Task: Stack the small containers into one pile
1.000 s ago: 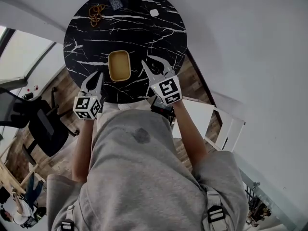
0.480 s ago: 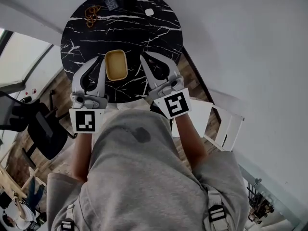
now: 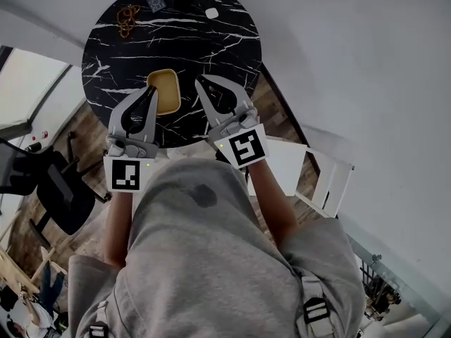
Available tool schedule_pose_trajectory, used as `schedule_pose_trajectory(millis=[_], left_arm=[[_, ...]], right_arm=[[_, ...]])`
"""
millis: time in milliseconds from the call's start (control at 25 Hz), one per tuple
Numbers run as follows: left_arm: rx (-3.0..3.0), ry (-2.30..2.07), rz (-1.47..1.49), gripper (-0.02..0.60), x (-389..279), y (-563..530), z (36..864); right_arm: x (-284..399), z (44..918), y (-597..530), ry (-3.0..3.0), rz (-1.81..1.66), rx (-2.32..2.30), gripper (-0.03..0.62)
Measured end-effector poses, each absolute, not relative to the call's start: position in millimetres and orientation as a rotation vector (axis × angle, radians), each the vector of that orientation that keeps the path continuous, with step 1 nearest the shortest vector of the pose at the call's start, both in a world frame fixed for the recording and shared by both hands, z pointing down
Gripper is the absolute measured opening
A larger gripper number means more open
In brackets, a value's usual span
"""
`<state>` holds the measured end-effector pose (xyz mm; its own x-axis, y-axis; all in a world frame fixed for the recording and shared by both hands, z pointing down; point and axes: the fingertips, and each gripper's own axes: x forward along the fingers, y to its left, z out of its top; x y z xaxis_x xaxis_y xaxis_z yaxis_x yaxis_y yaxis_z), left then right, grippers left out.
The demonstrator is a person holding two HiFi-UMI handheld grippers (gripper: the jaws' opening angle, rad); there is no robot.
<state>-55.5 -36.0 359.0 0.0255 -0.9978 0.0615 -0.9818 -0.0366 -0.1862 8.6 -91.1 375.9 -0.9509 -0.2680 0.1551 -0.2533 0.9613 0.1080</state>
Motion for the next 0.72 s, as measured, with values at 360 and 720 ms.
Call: schedule_pose_trajectory(millis=[360,720], left_arm=[[-2.202,2.163,-0.278,0.006,-57.3,-32.3,374.5],[-2.192,2.117,-0.374,0.008,-50.6,-28.1,391.4]], right_arm=[[7.2,376.5,-91.8,-2.938,-0.136,0.388,0.011],[4.4,380.6,-88.5,-2.93,-0.144,0.371,0.011]])
